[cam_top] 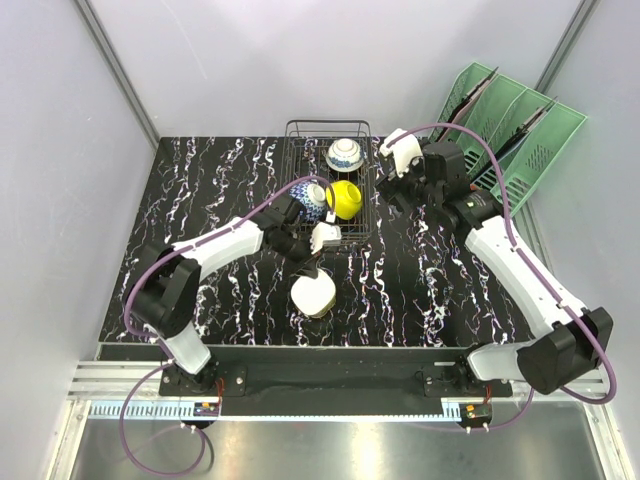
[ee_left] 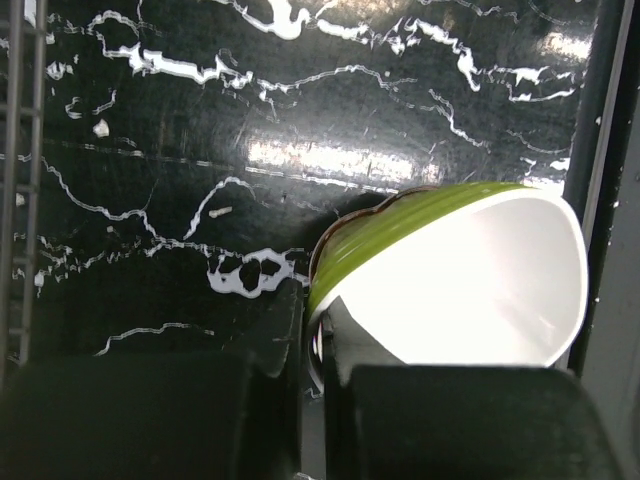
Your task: Load the bowls into the dish rack
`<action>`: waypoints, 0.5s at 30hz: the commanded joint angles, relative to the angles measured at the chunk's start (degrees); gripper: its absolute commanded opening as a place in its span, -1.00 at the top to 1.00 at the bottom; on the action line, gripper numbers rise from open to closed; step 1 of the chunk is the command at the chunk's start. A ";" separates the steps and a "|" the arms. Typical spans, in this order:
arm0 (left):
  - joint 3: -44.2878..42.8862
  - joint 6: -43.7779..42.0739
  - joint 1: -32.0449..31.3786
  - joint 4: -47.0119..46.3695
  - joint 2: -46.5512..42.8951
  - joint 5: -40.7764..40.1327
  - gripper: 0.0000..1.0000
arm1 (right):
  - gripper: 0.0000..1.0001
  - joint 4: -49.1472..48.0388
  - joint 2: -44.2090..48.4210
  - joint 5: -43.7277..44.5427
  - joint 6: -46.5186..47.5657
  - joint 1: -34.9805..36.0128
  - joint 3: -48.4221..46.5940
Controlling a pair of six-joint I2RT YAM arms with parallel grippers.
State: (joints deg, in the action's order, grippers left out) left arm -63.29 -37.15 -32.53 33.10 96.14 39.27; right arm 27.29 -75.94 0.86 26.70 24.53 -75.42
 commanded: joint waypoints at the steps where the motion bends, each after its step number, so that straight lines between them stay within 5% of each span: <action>1: -0.87 -0.21 -0.25 -1.64 -1.65 -0.33 1.00 | -0.99 -0.92 -0.79 -0.07 -0.95 -0.19 -2.80; 9: -4.21 -1.79 0.01 4.95 -7.80 0.72 1.00 | -0.99 0.65 -2.02 -0.60 -2.17 -0.19 -4.56; 15: -5.88 0.84 4.75 2.94 -17.64 1.44 1.00 | -0.99 6.71 -3.24 -17.97 -9.72 -0.19 -7.98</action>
State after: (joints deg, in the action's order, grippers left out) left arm -64.99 -37.63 -31.35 38.28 86.13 38.98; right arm 30.09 -78.67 -4.23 22.96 24.47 -78.89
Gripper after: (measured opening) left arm 0.049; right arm 0.994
